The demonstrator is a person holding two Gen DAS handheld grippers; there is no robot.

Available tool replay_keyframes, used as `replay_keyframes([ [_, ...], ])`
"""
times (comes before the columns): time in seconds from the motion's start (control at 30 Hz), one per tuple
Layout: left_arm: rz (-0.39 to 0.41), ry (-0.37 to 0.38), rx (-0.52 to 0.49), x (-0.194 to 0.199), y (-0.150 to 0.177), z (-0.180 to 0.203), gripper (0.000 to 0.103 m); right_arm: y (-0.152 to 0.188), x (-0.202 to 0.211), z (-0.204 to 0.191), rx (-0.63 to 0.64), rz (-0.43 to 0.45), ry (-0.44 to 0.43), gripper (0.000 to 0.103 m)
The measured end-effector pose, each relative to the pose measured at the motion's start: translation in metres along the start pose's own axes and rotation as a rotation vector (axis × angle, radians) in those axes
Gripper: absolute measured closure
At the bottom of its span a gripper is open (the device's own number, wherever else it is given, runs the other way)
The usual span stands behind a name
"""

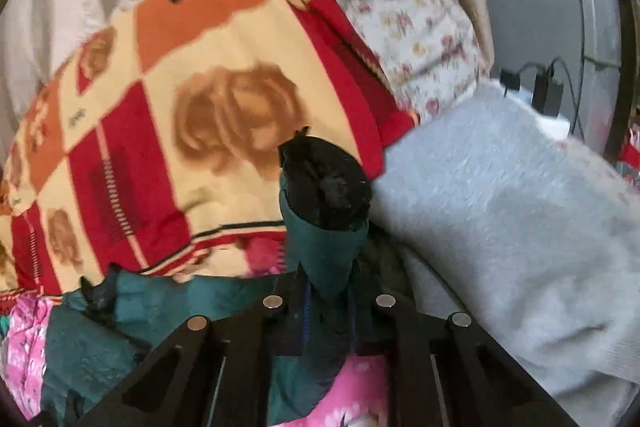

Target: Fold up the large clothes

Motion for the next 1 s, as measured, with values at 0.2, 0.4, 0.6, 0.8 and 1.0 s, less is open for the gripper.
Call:
replay_keyframes([
  [0.2, 0.021, -0.002, 0.073, 0.011, 0.000, -0.020, 0.031, -0.036, 0.100, -0.047, 0.032, 0.127, 0.039, 0.091],
  [0.4, 0.011, -0.087, 0.063, 0.017, 0.006, -0.051, 0.031, -0.054, 0.139, -0.138, 0.127, 0.170, -0.042, 0.091],
  [0.6, 0.021, -0.021, 0.147, 0.021, 0.017, -0.070, 0.031, -0.025, 0.075, -0.287, 0.228, 0.089, -0.238, 0.091],
  [0.8, 0.035, 0.004, 0.127, 0.022, 0.016, -0.066, 0.031, 0.052, -0.022, -0.428, 0.249, -0.055, -0.449, 0.091],
  [1.0, 0.004, 0.051, 0.197, 0.015, 0.018, -0.079, 0.031, 0.150, -0.117, -0.502, 0.288, -0.246, -0.523, 0.091],
])
Point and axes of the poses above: each gripper's, at about its wrist camera, not at the fingertips, and x roughly against the way its jaws point, z to its right, y to its underside, the point moved 7 cm from there along -x, roughly the way its jaws point, and after that the axes turned 15 degrees about -y, right-handed, at the moved point
